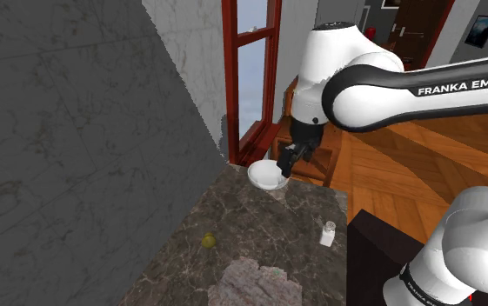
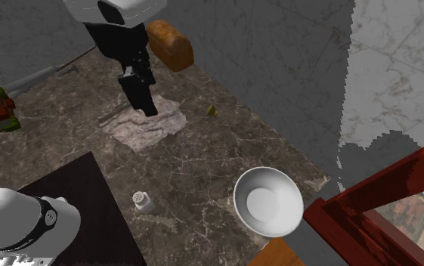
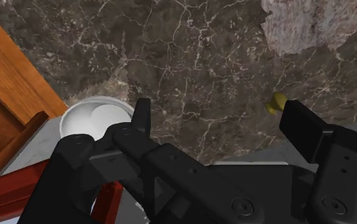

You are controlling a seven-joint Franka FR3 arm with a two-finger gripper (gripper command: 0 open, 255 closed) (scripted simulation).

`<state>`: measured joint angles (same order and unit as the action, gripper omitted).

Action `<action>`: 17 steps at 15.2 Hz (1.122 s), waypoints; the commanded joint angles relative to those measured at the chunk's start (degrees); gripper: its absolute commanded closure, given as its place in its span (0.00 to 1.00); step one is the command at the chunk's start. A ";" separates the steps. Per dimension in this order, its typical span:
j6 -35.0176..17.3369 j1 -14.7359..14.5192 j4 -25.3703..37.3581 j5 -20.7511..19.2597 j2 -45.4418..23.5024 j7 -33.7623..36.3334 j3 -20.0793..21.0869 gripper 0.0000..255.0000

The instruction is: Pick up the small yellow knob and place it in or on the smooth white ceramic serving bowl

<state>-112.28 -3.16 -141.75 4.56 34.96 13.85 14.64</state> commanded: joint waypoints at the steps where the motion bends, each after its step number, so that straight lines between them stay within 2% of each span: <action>1: -3.76 0.03 -0.18 -0.50 -3.31 1.96 2.25 0.00; 5: -10.37 0.56 0.75 -2.80 -10.76 6.89 7.07 0.00; 9: -16.08 1.88 3.05 -7.58 -19.36 13.21 11.95 0.00; 14: -20.82 3.44 7.99 -18.35 -31.78 23.88 16.98 0.00; 17: -21.77 2.72 12.17 -26.76 -39.96 31.17 18.02 0.00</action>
<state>-133.94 -0.14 -131.16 -19.22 -2.24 42.41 32.29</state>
